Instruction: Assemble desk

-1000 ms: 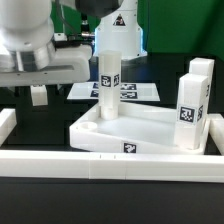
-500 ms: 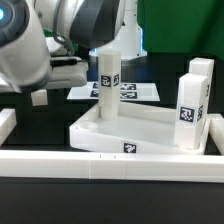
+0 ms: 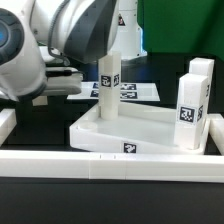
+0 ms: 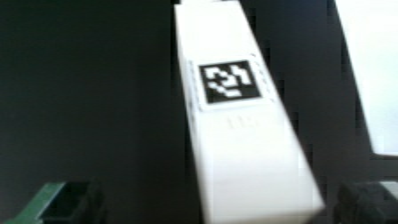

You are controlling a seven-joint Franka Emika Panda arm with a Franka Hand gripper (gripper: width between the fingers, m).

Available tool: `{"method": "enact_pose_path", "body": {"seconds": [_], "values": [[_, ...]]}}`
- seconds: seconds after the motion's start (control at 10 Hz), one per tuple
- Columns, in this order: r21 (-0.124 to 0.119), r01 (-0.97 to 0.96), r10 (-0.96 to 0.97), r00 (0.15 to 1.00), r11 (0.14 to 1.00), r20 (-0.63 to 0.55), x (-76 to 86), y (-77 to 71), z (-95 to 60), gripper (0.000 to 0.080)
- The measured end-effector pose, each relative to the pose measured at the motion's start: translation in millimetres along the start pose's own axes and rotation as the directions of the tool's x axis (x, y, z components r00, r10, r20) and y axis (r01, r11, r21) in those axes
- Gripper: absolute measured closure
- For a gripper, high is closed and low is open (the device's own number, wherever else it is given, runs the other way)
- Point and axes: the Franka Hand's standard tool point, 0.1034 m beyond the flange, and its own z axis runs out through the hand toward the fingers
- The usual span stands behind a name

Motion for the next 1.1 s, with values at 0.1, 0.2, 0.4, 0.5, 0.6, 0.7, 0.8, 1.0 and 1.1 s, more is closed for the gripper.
{"method": "enact_pose_path", "body": {"seconds": [0.1,0.2,0.4,0.5,0.6,0.7,0.8,1.0,1.1], "values": [[0.004,0.002,-0.002,1.000,1.000,0.016,-0.7,-0.8,2.3,0.0151],[0.006,0.001,-0.001,1.000,1.000,0.023,-0.7,-0.5,4.2,0.0151],[-0.009,0.003,-0.001,0.988,1.000,0.152,-4.9,3.0,12.5,0.0151],[-0.003,-0.002,0.002,0.977,1.000,0.211,-6.0,2.5,11.4,0.0151],[0.000,-0.011,0.011,0.961,1.000,0.277,-8.8,1.8,7.4,0.0151],[-0.011,-0.012,0.014,0.965,1.000,0.262,-6.0,2.7,-3.1,0.0151],[-0.015,-0.012,0.015,0.968,1.000,0.251,-4.8,2.9,-10.1,0.0151],[-0.019,-0.012,0.016,0.969,1.000,0.247,-1.3,3.2,-8.0,0.0151],[-0.022,-0.010,0.015,0.970,1.000,0.241,0.3,3.4,-7.1,0.0151]]}}
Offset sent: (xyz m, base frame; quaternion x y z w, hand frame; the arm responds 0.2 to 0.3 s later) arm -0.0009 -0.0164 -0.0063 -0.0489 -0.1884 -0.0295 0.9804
